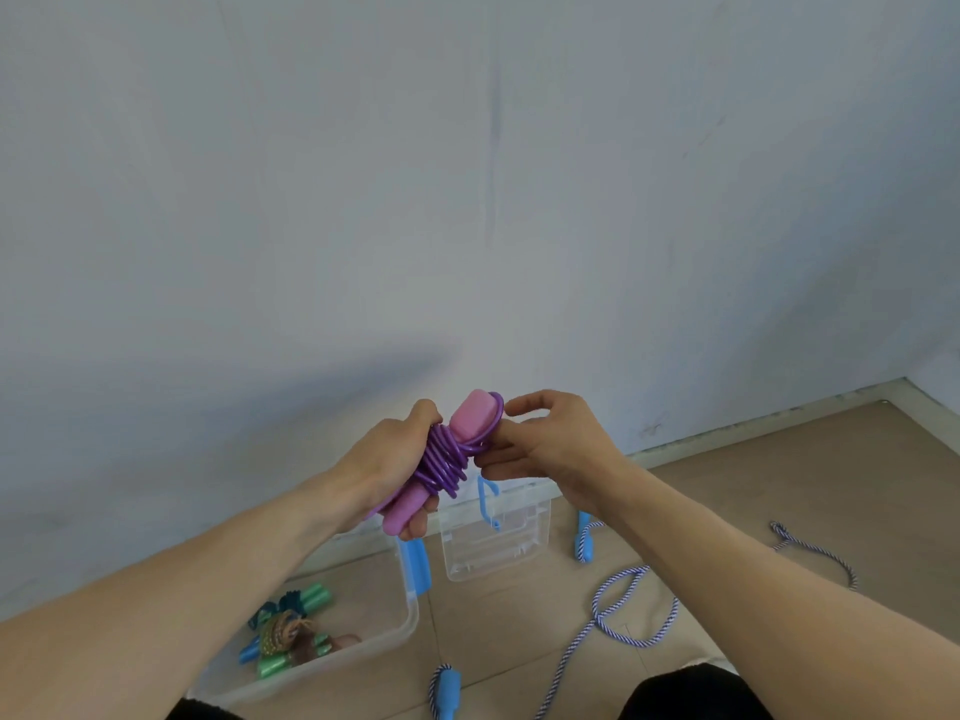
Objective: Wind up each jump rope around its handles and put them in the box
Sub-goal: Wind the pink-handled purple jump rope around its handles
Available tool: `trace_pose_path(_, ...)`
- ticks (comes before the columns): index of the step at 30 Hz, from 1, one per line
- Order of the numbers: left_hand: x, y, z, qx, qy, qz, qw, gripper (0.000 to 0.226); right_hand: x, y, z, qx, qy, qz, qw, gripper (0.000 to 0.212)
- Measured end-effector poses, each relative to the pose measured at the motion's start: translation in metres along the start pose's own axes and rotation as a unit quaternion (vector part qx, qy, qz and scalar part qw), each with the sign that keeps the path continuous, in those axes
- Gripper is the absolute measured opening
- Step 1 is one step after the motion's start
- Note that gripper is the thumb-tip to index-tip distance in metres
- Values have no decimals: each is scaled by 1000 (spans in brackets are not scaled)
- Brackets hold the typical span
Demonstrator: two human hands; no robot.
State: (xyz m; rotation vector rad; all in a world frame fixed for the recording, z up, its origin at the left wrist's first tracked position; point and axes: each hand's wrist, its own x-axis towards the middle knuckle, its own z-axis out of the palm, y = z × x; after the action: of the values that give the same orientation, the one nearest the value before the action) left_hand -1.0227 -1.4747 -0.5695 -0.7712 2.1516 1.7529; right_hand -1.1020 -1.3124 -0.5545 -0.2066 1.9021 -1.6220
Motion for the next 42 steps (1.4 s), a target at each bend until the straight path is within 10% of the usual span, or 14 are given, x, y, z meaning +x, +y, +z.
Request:
trace_pose_path(10,2,-17,-4,91,-135,-29,986,70,0,-4,-27,-408,-150,-63,898,12)
trace_pose_path(20,5,-6,-9,13,-155,-29,987,66,-5,-10,-21,-338,-43,-134,931,10)
trace_pose_path(26,-3,-1,1,-55,-108,156,980,57,-8,-6,-15,-311,-70,-134,938,6)
trace_pose_path(31,-16,1,2,-142,-223,46,963,43,-10,-8,-13,-340,-88,-173,920,13)
trace_pose_path(38,-21,18,6,-182,-200,87,959,52,-10,-18,-15,-265,58,-213,939,12)
trace_pose_path(42,-27,17,-6,-184,-195,58,961,55,-17,-14,-9,-254,-14,-213,943,16)
